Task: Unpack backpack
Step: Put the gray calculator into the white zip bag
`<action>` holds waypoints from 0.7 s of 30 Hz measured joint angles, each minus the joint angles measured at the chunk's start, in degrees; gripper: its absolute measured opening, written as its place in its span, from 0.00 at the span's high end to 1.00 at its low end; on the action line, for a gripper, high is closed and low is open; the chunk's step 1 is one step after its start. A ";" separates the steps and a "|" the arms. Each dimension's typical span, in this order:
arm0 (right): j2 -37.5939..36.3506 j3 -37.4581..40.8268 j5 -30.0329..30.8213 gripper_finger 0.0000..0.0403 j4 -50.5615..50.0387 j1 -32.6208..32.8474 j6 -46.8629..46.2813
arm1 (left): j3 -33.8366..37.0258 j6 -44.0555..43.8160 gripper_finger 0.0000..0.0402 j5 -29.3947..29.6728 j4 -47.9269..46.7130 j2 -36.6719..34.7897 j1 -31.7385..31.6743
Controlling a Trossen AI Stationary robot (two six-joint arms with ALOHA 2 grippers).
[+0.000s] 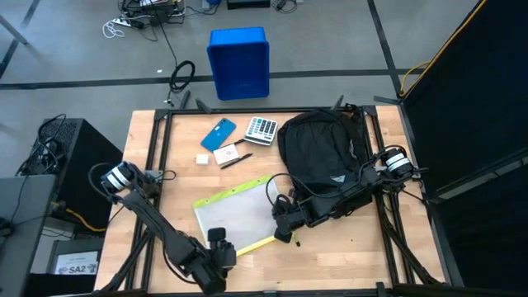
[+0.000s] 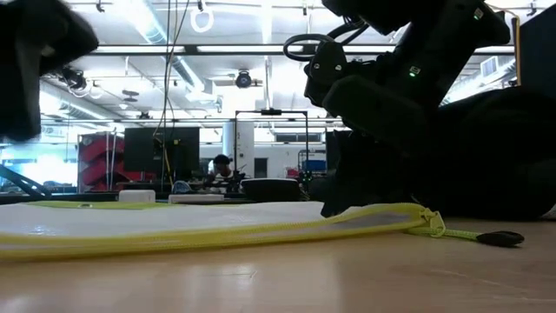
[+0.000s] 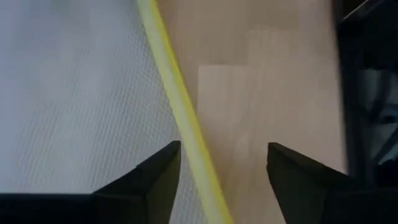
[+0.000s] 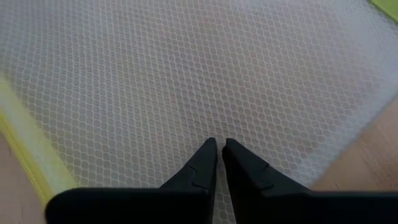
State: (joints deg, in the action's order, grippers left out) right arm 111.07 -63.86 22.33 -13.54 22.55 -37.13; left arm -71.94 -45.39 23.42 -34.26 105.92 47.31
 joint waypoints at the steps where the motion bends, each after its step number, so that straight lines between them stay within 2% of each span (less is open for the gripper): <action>1: 0.00 0.00 0.00 0.97 0.02 0.00 0.06 | 0.00 0.03 0.47 -0.15 -0.51 0.80 0.00; 8: 0.00 0.00 0.00 0.98 0.00 0.00 0.14 | 0.07 -0.11 0.47 -2.40 -2.12 4.16 0.00; 21: 0.00 0.00 0.02 0.98 0.11 0.00 0.24 | 0.07 -2.75 0.47 0.96 -9.63 4.09 -0.04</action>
State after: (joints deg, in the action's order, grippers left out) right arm 111.07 -63.86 22.35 -13.43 22.55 -36.88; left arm -71.88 -48.13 24.38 -43.89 110.02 47.27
